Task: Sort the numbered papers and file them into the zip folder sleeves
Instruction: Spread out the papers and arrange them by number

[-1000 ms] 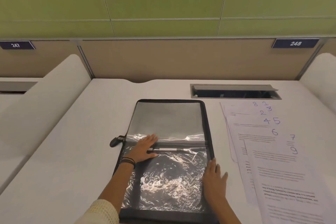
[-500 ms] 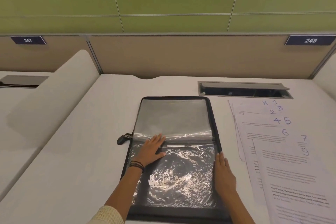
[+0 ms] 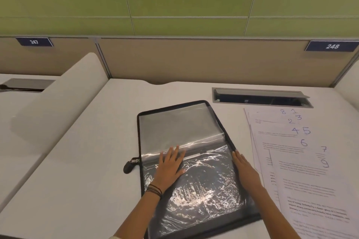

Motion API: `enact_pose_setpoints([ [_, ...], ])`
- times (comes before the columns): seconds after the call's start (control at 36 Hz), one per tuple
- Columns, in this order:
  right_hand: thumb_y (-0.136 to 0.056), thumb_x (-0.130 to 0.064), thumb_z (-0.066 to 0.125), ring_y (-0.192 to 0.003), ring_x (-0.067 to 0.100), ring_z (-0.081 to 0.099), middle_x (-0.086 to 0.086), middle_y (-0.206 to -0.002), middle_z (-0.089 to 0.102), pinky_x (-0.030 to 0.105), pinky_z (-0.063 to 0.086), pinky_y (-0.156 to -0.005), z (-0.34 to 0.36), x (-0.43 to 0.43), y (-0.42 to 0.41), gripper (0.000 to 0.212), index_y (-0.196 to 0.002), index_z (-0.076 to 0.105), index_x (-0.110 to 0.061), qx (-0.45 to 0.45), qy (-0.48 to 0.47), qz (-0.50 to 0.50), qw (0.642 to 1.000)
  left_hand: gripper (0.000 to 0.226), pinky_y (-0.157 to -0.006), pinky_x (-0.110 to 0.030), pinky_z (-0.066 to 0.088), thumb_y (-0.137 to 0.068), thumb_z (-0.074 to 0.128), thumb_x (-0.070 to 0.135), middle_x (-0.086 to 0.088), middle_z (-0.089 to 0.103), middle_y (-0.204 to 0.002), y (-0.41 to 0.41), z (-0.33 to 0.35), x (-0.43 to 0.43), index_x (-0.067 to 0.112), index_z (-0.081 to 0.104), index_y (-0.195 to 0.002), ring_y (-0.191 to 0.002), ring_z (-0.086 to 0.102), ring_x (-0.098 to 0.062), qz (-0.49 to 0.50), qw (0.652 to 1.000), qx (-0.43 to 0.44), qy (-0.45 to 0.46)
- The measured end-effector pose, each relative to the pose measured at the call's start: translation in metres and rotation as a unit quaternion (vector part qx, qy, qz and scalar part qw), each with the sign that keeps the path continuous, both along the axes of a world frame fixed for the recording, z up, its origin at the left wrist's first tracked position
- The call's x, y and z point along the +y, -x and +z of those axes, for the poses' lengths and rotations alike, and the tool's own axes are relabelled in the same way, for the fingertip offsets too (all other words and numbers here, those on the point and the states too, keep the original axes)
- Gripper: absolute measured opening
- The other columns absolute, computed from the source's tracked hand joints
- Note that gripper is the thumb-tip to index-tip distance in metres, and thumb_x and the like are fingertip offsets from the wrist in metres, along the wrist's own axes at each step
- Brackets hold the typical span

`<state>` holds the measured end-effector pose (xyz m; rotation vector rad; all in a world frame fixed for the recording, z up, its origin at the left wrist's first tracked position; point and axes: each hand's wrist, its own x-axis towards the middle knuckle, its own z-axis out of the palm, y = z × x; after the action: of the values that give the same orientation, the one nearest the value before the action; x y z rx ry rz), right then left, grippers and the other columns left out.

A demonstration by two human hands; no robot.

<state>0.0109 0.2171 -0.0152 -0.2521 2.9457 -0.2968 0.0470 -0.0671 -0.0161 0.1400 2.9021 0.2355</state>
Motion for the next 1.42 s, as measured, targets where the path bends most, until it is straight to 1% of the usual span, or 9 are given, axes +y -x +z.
enact_pose_setpoints([
  [0.08, -0.096, -0.001, 0.038, -0.144, 0.018, 0.014, -0.001, -0.158, 0.0, 0.029, 0.039, -0.106, 0.003, 0.005, 0.004, 0.067, -0.15, 0.002, -0.018, 0.0, 0.012, 0.004, 1.0, 0.077, -0.099, -0.058, 0.039, -0.086, 0.024, 0.058, -0.004, 0.033, -0.151, -0.001, -0.003, 0.004, 0.029, -0.007, -0.15, -0.133, 0.04, -0.032, -0.044, 0.998, -0.027, -0.02],
  [0.17, -0.095, -0.002, 0.042, -0.14, 0.02, 0.028, 0.003, -0.158, 0.002, 0.027, 0.042, -0.103, 0.003, 0.006, 0.002, 0.069, -0.15, 0.004, -0.018, 0.002, 0.016, -0.015, 1.0, 0.068, -0.112, -0.054, -0.014, -0.088, 0.021, 0.067, 0.003, -0.006, -0.156, 0.0, -0.011, 0.007, 0.056, -0.03, -0.132, -0.142, -0.013, -0.027, -0.156, 0.986, -0.005, -0.05],
  [0.25, -0.096, -0.005, 0.045, -0.137, 0.022, 0.034, 0.006, -0.158, 0.007, 0.029, 0.038, -0.105, 0.002, 0.008, -0.002, 0.069, -0.15, 0.005, -0.019, 0.002, 0.015, -0.035, 0.999, 0.067, -0.103, -0.046, -0.031, -0.077, 0.013, 0.077, 0.012, -0.019, -0.152, 0.004, -0.015, 0.011, 0.063, -0.036, -0.121, -0.136, -0.03, -0.017, -0.218, 0.975, 0.006, -0.044],
  [0.47, -0.091, 0.0, 0.048, -0.136, 0.027, 0.037, 0.01, -0.148, 0.035, 0.034, -0.009, -0.112, -0.012, 0.029, -0.001, 0.056, -0.144, 0.031, -0.006, 0.075, 0.028, -0.023, 0.997, 0.089, -0.1, -0.056, -0.027, -0.065, 0.025, 0.085, 0.018, -0.025, -0.149, 0.023, -0.004, 0.006, 0.05, -0.018, -0.135, -0.138, -0.024, -0.012, -0.215, 0.975, -0.055, -0.016],
  [0.58, -0.044, -0.008, 0.092, -0.072, 0.021, 0.072, 0.01, -0.097, 0.073, 0.051, 0.009, -0.115, -0.022, 0.042, 0.005, 0.055, -0.094, 0.072, 0.001, 0.092, -0.064, 0.015, 0.994, 0.09, -0.101, -0.057, -0.027, -0.064, 0.026, 0.088, 0.021, -0.024, -0.149, 0.024, -0.005, 0.006, 0.055, -0.021, -0.133, -0.137, -0.024, -0.007, -0.201, 0.978, -0.048, -0.02],
  [0.67, -0.091, -0.031, 0.054, -0.079, 0.014, 0.071, 0.001, -0.084, 0.074, 0.04, -0.011, -0.117, -0.018, 0.048, 0.005, 0.034, -0.106, 0.068, -0.004, 0.124, -0.044, 0.025, 0.991, 0.09, -0.102, -0.057, -0.023, -0.062, 0.024, 0.089, 0.02, -0.025, -0.148, 0.024, -0.003, 0.007, 0.055, -0.02, -0.132, -0.138, -0.021, -0.006, -0.186, 0.981, -0.054, -0.023],
  [0.78, -0.101, -0.039, 0.006, -0.09, 0.01, 0.07, -0.003, -0.094, 0.074, 0.038, -0.016, -0.115, -0.018, 0.056, 0.007, 0.069, -0.107, 0.068, -0.009, 0.128, -0.046, -0.006, 0.991, 0.093, -0.103, -0.055, -0.02, -0.06, 0.024, 0.087, 0.018, -0.026, -0.146, 0.022, 0.0, 0.013, 0.05, -0.014, -0.136, -0.14, -0.016, -0.006, -0.16, 0.985, -0.06, -0.02],
  [1.08, -0.098, -0.032, -0.002, -0.104, 0.01, 0.064, -0.005, -0.106, 0.07, 0.041, -0.033, -0.105, -0.011, 0.071, 0.011, 0.068, -0.117, 0.061, -0.018, 0.065, -0.073, -0.07, 0.993, 0.116, -0.105, -0.069, -0.006, -0.043, 0.002, 0.098, 0.008, -0.017, -0.157, 0.026, -0.01, 0.035, 0.044, -0.012, -0.144, -0.146, -0.009, -0.015, -0.079, 0.995, -0.06, -0.016],
  [1.42, -0.102, -0.037, 0.011, -0.133, 0.006, 0.038, -0.008, -0.142, 0.046, 0.051, -0.013, -0.112, 0.003, 0.082, 0.01, 0.049, -0.142, 0.036, -0.022, -0.008, -0.023, -0.137, 0.99, 0.135, -0.107, -0.067, -0.003, -0.027, -0.017, 0.099, 0.003, -0.018, -0.157, 0.021, -0.004, 0.052, 0.038, -0.012, -0.147, -0.146, -0.008, -0.018, -0.046, 0.997, -0.063, -0.009],
])
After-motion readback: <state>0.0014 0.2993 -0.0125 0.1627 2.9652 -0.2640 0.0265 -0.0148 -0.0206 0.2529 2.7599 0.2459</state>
